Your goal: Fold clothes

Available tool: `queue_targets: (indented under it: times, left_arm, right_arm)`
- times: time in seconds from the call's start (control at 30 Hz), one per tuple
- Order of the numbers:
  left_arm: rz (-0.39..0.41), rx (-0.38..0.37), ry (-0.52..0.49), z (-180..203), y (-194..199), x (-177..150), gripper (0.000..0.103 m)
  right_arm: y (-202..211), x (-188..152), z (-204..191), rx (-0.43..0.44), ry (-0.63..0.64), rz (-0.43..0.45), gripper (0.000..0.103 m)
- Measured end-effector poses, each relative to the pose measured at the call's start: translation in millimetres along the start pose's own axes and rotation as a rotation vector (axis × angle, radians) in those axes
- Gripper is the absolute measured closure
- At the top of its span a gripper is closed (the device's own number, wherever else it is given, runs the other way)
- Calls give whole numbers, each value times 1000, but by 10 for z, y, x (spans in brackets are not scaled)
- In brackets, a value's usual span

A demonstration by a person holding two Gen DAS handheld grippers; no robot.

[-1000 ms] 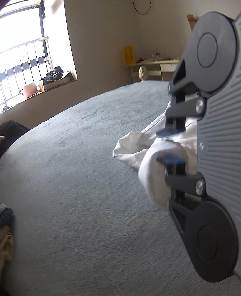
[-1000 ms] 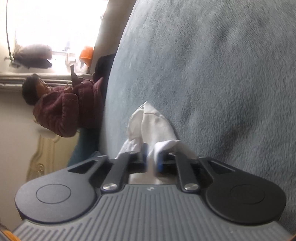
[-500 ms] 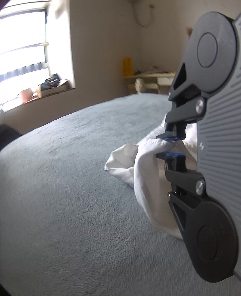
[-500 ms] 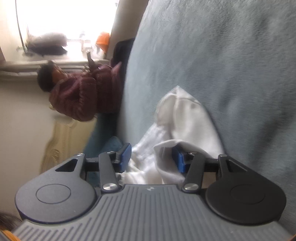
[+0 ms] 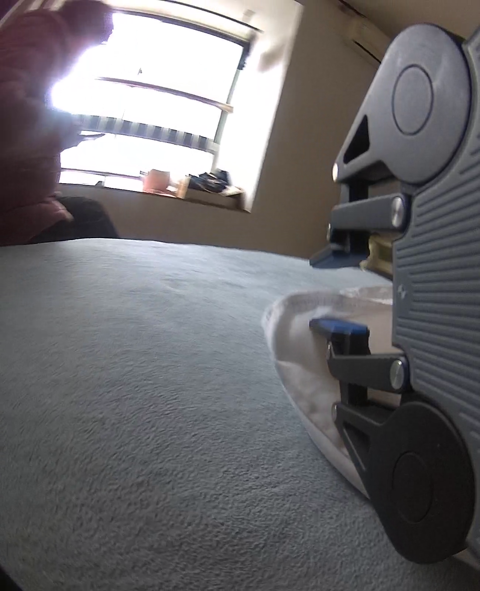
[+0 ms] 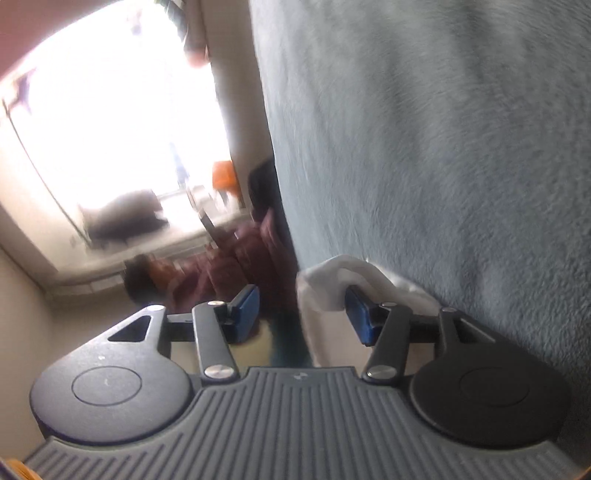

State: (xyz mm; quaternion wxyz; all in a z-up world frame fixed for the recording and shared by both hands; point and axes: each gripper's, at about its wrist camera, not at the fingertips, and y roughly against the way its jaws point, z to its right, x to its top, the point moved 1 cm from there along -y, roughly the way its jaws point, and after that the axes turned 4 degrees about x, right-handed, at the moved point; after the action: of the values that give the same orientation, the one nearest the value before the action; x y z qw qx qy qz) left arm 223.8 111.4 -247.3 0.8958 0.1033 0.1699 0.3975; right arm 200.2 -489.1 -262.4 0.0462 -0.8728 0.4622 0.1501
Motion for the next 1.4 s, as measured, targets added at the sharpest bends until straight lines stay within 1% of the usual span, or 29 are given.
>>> queue_targets:
  times: [0.03, 0.2, 0.3, 0.4, 0.47, 0.53, 0.57, 0.63, 0.67, 0.73, 0.77, 0.83, 0.87, 0.93, 1.0, 1.07, 1.13, 1.17, 1.23, 1.27, 1.37, 1.4]
  left_arm:
    - [13, -10, 9, -9, 5, 9, 66]
    - [65, -56, 21, -34, 108, 80, 64]
    - [94, -83, 17, -22, 176, 121, 62]
    - [115, -93, 9, 4, 270, 122, 58]
    - [125, -93, -14, 48, 343, 91, 55]
    - [134, -88, -50, 126, 417, 69, 50]
    - [133, -75, -78, 171, 466, 48, 49]
    - [130, -27, -154, 283, 566, -10, 44]
    - [134, 9, -208, 343, 601, -39, 44]
    - [142, 81, -314, 463, 672, -97, 39]
    - [147, 121, -370, 517, 700, -123, 38]
    - [155, 215, -477, 579, 720, -158, 38]
    - [148, 249, -517, 607, 697, -176, 38]
    - [127, 305, -588, 691, 576, -213, 38]
    - [101, 355, -661, 754, 444, -269, 38]
    - [79, 402, -731, 801, 331, -340, 38]
    - [55, 435, -775, 814, 252, -411, 39]
    - [46, 450, -781, 807, 216, -428, 40]
    - [29, 457, -781, 770, 212, -457, 48]
    - [23, 462, -782, 773, 184, -463, 50]
    - [22, 484, -802, 789, 109, -485, 60]
    - [25, 492, -814, 790, 98, -495, 65]
  right_arm:
    - [13, 9, 17, 12, -11, 15, 47]
    - [69, 47, 29, 54, -20, 81, 46]
    - [146, 79, 13, 87, -7, 134, 46]
    - [246, 87, -15, 104, 21, 189, 46]
    - [318, 75, -56, 109, 54, 220, 46]
    - [391, 44, -123, 107, 101, 226, 46]
    - [414, 19, -171, 99, 130, 220, 46]
    - [447, -38, -281, 76, 193, 200, 46]
    - [459, -70, -339, 59, 228, 184, 46]
    - [468, -137, -469, -4, 322, 149, 45]
    - [461, -171, -541, -50, 387, 130, 45]
    - [375, -266, -678, -188, 535, 101, 45]
    - [338, -307, -723, -253, 598, 84, 45]
    - [269, -369, -765, -349, 685, 49, 45]
    - [192, -418, -796, -425, 751, 27, 45]
    - [130, -444, -834, -476, 808, 11, 45]
    - [40, -474, -849, -527, 870, -11, 45]
    - [2, -498, -847, -555, 901, -28, 45]
    - [-21, -525, -819, -593, 953, -65, 45]
    - [-35, -531, -813, -601, 972, -80, 45]
    - [-148, -531, -810, -608, 1015, -106, 45]
    - [-171, -526, -796, -610, 1027, -113, 45]
